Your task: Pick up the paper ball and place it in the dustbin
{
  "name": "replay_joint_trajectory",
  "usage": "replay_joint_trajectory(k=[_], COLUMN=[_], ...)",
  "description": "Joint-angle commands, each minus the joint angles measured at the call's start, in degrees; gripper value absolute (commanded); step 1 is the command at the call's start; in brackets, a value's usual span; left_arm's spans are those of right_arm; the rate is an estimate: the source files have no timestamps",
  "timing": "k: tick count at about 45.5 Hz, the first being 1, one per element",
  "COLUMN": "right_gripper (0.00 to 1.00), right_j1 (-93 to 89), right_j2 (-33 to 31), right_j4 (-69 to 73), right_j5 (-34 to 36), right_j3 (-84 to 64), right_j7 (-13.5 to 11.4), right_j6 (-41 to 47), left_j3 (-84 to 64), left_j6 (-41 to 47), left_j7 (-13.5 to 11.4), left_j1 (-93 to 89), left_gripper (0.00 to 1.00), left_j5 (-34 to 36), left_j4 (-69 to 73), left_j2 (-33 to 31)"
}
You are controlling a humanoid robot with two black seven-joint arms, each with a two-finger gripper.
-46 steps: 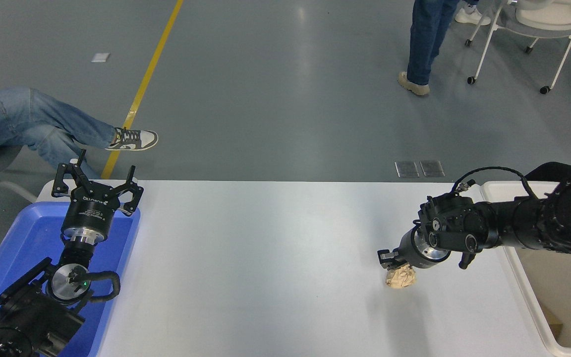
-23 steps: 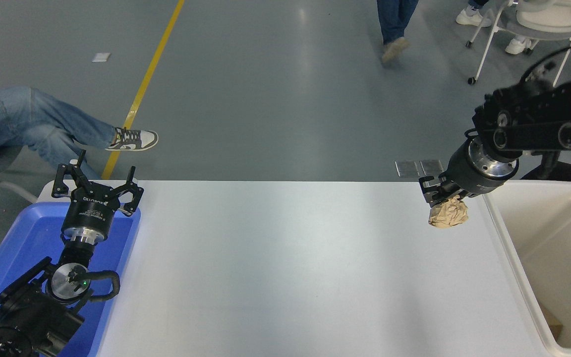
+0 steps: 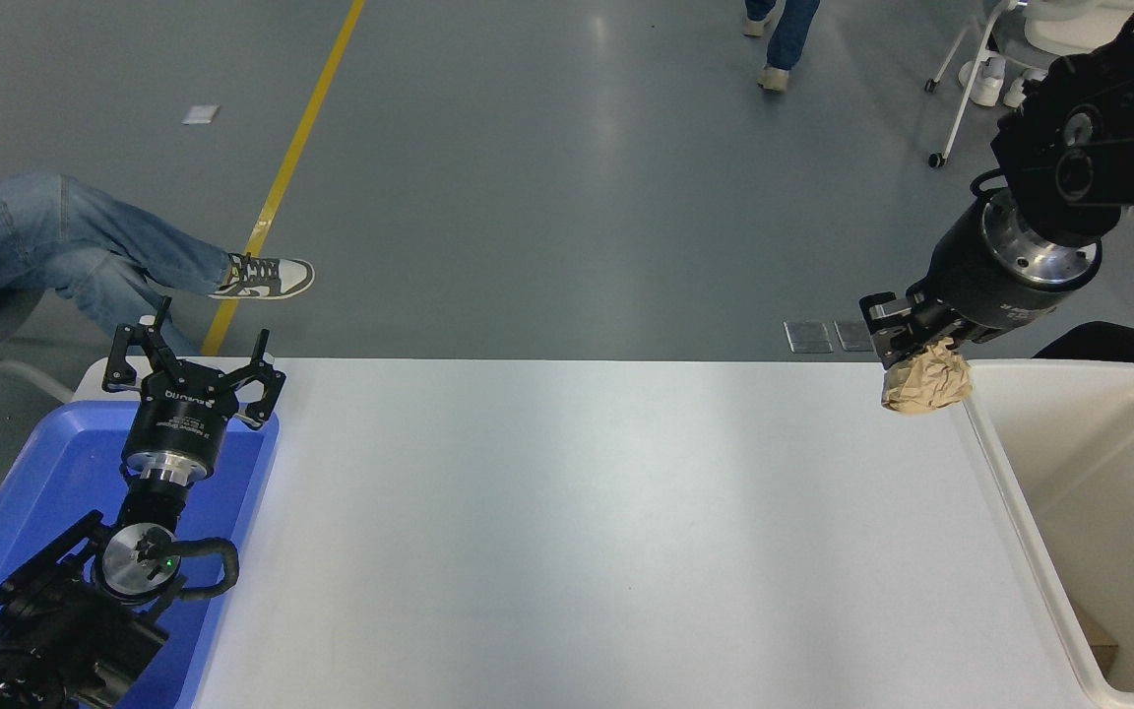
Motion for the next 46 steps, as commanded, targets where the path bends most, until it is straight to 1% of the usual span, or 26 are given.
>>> replay_joint_trajectory(k=[1, 5, 9, 15, 21, 24, 29, 32, 37, 42, 46], right_gripper=[0.00, 0.00, 0.00, 0.00, 0.00, 0.00, 0.00, 0.00, 0.00, 0.00, 0.00], right_j1=[-4.4, -8.0, -12.8, -23.3, -36.3, -43.4, -56.6, -64.1, -74.3, -80.8, -84.3], right_j2=[-9.3, -14.9, -19.6, -23.6, -26.8, -27.5, -26.6, -25.7, -22.0, -16.7, -13.0], right_j4=[-5.5, -10.0, -16.1, -26.7, -36.8, -43.3, -54.8, -59.5, -65.4, -71.6, -74.4], right_j5=[-7.8, -11.9, -13.6, -14.2, -15.0, -15.1, -14.7, -14.5, -14.3, -13.6, -9.3], right_j3=[-2.5, -2.2, -1.3, 2.2, 9.0, 12.3, 20.0, 25.4, 31.5, 34.9, 36.4], right_j7=[0.3, 0.6, 1.3, 4.2, 5.3, 6.2, 8.0, 8.4, 8.3, 8.1, 7.7], right_j6=[0.3, 0.2, -0.1, -0.8, -4.5, -6.8, -8.8, -9.4, -13.4, -15.7, -16.1], left_j3=[0.0, 0.0, 0.0, 0.0, 0.0, 0.0, 0.0, 0.0, 0.0, 0.0, 0.0], left_j6=[-0.1, 0.0, 0.0, -0.1, -0.1, 0.0, 0.0, 0.0, 0.0, 0.0, 0.0], left_j7=[0.1, 0.1, 0.1, 0.1, 0.1, 0.1, 0.1, 0.0, 0.0, 0.0, 0.0], left_j1=[0.0, 0.0, 0.0, 0.0, 0.0, 0.0, 0.0, 0.0, 0.0, -0.1, -0.1], left_gripper=[1.00, 1.00, 1.00, 1.00, 1.00, 1.00, 1.00, 1.00, 1.00, 1.00, 1.00], left_j5=[0.0, 0.0, 0.0, 0.0, 0.1, 0.0, 0.0, 0.0, 0.0, 0.0, 0.0], left_j4=[0.0, 0.0, 0.0, 0.0, 0.0, 0.0, 0.0, 0.0, 0.0, 0.0, 0.0], left_j2=[0.0, 0.0, 0.0, 0.0, 0.0, 0.0, 0.0, 0.0, 0.0, 0.0, 0.0])
